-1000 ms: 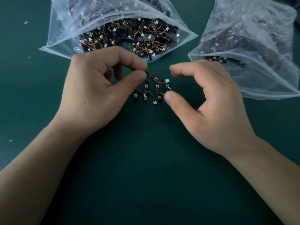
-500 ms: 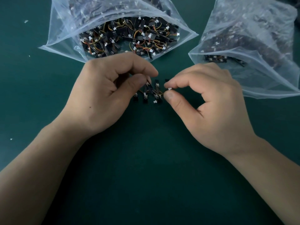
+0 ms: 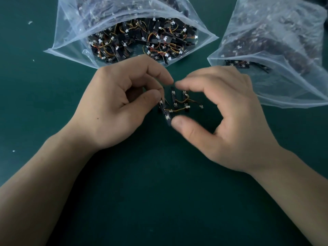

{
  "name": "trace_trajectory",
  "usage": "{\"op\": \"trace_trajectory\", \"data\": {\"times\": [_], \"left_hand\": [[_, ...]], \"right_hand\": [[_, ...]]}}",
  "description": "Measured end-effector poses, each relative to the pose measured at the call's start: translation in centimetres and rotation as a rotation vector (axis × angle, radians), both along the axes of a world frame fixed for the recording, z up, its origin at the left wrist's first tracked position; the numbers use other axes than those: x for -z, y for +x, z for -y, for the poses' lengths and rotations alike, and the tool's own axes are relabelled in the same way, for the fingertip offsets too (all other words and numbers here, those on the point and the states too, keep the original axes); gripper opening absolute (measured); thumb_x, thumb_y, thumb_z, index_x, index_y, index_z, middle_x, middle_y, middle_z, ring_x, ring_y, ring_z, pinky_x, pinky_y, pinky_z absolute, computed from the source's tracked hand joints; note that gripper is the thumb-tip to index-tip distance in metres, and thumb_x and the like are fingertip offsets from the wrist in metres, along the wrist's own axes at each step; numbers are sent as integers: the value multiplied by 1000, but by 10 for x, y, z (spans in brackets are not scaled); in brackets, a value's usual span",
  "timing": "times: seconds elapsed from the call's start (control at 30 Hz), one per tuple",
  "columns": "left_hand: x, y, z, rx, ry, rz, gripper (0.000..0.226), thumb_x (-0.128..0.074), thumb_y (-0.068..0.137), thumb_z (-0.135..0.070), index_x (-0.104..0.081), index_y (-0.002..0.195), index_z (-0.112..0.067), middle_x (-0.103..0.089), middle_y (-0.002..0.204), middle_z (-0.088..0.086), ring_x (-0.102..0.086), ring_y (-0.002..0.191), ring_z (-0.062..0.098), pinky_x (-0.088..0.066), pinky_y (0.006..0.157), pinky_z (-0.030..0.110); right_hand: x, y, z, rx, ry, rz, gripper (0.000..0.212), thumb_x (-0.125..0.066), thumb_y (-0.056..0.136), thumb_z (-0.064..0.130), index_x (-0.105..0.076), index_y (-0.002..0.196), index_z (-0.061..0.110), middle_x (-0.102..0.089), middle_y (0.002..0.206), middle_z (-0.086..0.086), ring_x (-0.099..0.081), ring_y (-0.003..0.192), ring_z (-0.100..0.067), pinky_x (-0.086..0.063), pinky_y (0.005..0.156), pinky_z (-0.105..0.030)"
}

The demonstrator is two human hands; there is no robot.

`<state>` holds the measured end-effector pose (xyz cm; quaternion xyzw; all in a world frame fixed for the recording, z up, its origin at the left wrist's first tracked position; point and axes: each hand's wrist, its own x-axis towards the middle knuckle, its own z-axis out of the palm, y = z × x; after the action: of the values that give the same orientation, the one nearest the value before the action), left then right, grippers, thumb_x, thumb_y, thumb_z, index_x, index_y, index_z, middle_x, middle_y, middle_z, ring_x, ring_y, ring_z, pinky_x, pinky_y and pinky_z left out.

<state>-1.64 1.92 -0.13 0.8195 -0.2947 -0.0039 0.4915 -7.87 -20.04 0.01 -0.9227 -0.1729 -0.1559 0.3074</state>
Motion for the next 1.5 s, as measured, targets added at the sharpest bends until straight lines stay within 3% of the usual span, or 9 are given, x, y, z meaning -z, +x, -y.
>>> {"op": "trace_trajectory", "data": {"times": [0.13,0.4,0.63,0.87,0.93,1.07,1.27,1.43,1.5], "left_hand": [[-2,-1,0,18,-41,-77,22,-67,91,-9,-61,107,-21,-77,86,-3,-56,62,47,-45,57,49],[-5,-5,3,24,3,-62,32,-70,89,-9,-63,115,-26,-76,82,-2,-47,54,28,-43,52,36],[-4,-7,5,-24,6,-34,27,-78,87,-20,-63,108,-24,-78,92,-17,-53,60,28,-47,56,33],[-5,-7,5,3,24,-11,38,-85,79,-19,-69,112,-25,-75,100,-20,-59,71,10,-41,66,13],[-5,-7,5,19,55,25,29,-85,81,-20,-73,107,-25,-74,96,-21,-60,73,11,-42,66,16],[-6,-6,7,94,95,104,8,-82,86,-17,-80,94,-20,-76,110,-7,-65,77,16,-46,66,24],[-6,-8,8,67,116,121,4,-78,87,-14,-75,86,-18,-76,106,-11,-67,77,26,-50,70,38],[-5,-6,4,-41,85,137,2,-66,97,-22,-66,95,-22,-74,114,-23,-70,90,16,-54,82,26],[-3,3,-2,-79,96,189,5,-63,98,-18,-61,97,-23,-72,123,-18,-67,95,11,-49,82,20]], "right_hand": [[1,0,-1,-82,-109,-4,62,-83,81,50,-67,132,19,-61,134,5,-52,131,-18,-28,111,-37],[3,1,-1,-77,-168,-19,62,-82,78,56,-70,131,26,-57,138,5,-47,135,-18,-23,111,-35],[4,2,-1,-49,-115,-10,59,-85,77,56,-71,125,24,-58,138,5,-50,134,-17,-26,110,-35],[5,3,0,28,-49,6,49,-85,79,52,-74,116,21,-61,134,5,-55,128,-17,-29,111,-37],[6,3,0,35,-47,4,44,-85,79,52,-76,109,21,-62,134,5,-56,127,-18,-30,110,-36],[6,3,1,42,-45,7,36,-85,79,50,-78,99,21,-63,133,5,-57,125,-18,-30,109,-36],[6,3,-1,33,-39,-3,34,-86,77,52,-78,93,23,-65,128,6,-57,124,-18,-30,107,-36],[3,3,1,61,9,10,53,-86,76,57,-74,111,19,-64,131,5,-58,126,-18,-31,110,-37],[3,3,1,63,17,-1,54,-85,77,57,-73,114,19,-63,131,4,-58,126,-18,-31,110,-37]]}}
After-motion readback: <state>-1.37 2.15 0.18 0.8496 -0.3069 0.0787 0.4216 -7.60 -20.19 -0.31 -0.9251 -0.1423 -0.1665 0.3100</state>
